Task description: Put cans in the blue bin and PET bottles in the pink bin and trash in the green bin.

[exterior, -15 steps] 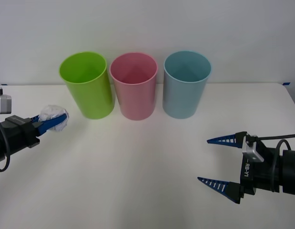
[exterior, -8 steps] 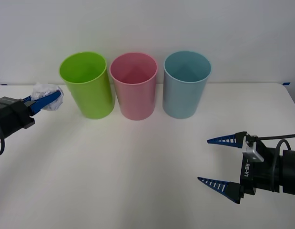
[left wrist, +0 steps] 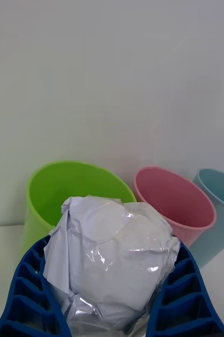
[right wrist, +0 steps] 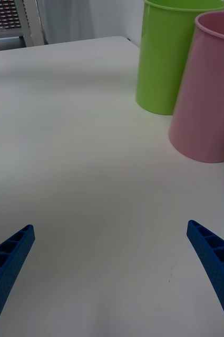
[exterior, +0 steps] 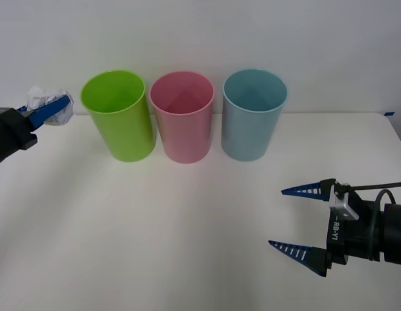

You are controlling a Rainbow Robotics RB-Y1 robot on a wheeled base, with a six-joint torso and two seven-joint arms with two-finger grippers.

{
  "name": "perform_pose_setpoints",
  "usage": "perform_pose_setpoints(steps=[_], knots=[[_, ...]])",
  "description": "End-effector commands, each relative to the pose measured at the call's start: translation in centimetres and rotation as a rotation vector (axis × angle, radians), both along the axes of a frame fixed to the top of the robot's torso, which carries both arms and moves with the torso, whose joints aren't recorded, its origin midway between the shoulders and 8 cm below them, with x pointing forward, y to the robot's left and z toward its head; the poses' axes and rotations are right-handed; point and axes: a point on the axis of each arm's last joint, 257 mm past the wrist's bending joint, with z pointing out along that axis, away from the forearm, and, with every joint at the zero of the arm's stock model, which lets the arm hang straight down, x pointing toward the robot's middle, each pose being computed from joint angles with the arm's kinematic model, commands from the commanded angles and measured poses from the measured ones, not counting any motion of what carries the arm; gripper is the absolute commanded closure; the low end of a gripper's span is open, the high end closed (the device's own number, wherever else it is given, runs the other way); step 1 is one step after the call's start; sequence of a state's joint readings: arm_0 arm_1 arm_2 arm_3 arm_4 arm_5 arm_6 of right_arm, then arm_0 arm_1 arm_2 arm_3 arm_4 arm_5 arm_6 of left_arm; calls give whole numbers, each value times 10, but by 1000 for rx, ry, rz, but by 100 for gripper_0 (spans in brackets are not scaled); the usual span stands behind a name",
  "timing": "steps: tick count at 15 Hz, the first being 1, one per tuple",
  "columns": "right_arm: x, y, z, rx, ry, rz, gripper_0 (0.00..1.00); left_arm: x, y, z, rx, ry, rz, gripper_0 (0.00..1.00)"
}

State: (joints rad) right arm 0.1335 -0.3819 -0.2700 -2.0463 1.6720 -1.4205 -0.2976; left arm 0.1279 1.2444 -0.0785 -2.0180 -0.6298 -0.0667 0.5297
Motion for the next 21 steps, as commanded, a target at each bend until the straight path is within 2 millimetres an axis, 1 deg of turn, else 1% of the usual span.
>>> perform_pose_setpoints(steps=[1, 3, 5, 8, 13, 16, 19, 21], knots=[[0, 0, 0, 0, 0, 0, 0, 6, -6, 3, 30, 3, 11, 100], [0, 0, 0, 0, 0, 0, 0, 14, -12, 6, 31, 4, 22, 100], [0, 0, 0, 0, 0, 0, 0, 29, -18, 8, 34, 3, 35, 100], [0, 0, 0, 0, 0, 0, 0, 57, -26, 4, 34, 26, 51, 100], [0, 0, 0, 0, 0, 0, 0, 94, -26, 0, 40, 74, 89, 100], [0, 0, 0, 0, 0, 0, 0, 108, -29, 1, 24, 105, 108, 100], [0, 0, 0, 0, 0, 0, 0, 117, -41, 1, 6, 147, 120, 100], [0, 0, 0, 0, 0, 0, 0, 124, -41, -1, 21, 171, 139, 100]])
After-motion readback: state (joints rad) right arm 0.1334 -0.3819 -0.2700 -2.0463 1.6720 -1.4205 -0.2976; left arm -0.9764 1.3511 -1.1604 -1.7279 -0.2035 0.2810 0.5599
